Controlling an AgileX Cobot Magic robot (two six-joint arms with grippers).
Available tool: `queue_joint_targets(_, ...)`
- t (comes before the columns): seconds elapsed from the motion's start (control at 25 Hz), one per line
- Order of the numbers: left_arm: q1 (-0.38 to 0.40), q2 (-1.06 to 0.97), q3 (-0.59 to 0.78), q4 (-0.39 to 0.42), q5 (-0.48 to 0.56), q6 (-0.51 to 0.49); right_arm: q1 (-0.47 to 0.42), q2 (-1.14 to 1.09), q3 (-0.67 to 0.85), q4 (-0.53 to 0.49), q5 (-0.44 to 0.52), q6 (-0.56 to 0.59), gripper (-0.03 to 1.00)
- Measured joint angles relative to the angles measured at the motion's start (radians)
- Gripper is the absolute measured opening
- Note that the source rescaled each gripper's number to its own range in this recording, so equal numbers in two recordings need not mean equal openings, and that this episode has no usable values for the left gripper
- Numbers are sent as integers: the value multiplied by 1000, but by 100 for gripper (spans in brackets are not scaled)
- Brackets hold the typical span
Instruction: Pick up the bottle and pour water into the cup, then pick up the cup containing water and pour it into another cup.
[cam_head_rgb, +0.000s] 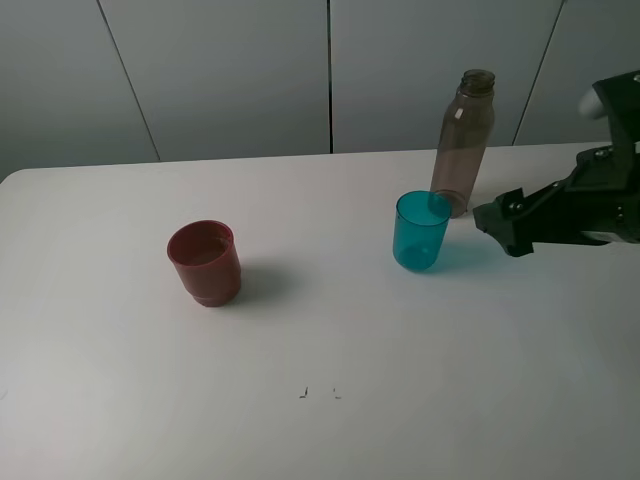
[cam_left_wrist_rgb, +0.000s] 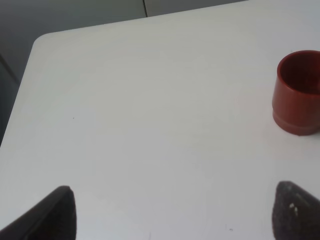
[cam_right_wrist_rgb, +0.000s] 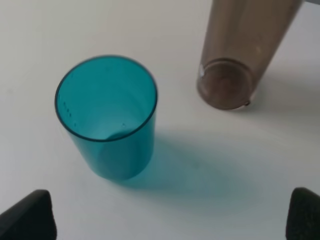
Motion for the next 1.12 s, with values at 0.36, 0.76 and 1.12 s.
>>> queue_joint_targets(0.36,0,0,0,0,0,0,0,-470,-129,9,564,2,98)
queue_joint_targets(0.76,0,0,0,0,0,0,0,-779,-133,54,952,-63,98)
queue_joint_targets(1.12,0,0,0,0,0,2,0,-1047,-83,83,993,-91,98)
